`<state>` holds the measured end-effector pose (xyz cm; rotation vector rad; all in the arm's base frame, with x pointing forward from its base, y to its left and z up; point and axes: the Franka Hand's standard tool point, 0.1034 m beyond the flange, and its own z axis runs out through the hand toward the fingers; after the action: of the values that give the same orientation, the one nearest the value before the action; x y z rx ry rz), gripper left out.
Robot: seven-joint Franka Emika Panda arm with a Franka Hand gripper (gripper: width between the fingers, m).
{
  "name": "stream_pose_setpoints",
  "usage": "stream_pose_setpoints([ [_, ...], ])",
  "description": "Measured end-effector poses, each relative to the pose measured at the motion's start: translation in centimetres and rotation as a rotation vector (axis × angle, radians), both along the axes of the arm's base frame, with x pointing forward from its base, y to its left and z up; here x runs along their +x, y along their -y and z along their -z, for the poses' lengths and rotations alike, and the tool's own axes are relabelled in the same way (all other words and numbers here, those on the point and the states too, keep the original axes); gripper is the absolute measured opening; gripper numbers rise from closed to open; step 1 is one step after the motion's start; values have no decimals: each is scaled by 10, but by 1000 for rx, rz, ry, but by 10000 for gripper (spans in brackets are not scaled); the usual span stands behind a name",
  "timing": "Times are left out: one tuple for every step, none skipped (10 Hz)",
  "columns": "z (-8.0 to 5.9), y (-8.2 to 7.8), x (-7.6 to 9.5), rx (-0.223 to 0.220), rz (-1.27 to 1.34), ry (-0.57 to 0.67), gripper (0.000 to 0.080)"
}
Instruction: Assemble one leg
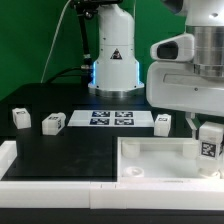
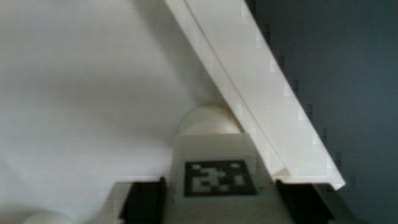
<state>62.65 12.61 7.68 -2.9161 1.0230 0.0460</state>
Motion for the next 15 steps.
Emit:
stream_pose_setpoints([
  [0, -2, 0, -4, 126, -4, 291],
  [0, -2, 0, -4, 158, -6, 291],
  [0, -2, 0, -4, 151, -6, 291],
  [0, -2, 0, -6, 95, -8, 291],
  [-2, -3, -2, -8, 13, -29, 447],
  [-3, -3, 1, -4, -103, -22, 584],
  [-3, -2, 1, -3, -257, -14, 584],
  [-2, -2, 1, -1, -377, -8, 636],
  [-2, -2, 0, -3, -517, -2, 647],
  [-2, -4, 0, -3, -630, 4, 647],
  [-3, -4, 1, -6, -742, 8, 649],
  [-4, -3, 1, -17, -882, 9, 649],
  [-5, -1, 2, -26, -989, 10, 649],
  [-6, 1, 3, -28, -1076, 12, 649],
  [-6, 4, 4, -25, -1177, 16, 649],
])
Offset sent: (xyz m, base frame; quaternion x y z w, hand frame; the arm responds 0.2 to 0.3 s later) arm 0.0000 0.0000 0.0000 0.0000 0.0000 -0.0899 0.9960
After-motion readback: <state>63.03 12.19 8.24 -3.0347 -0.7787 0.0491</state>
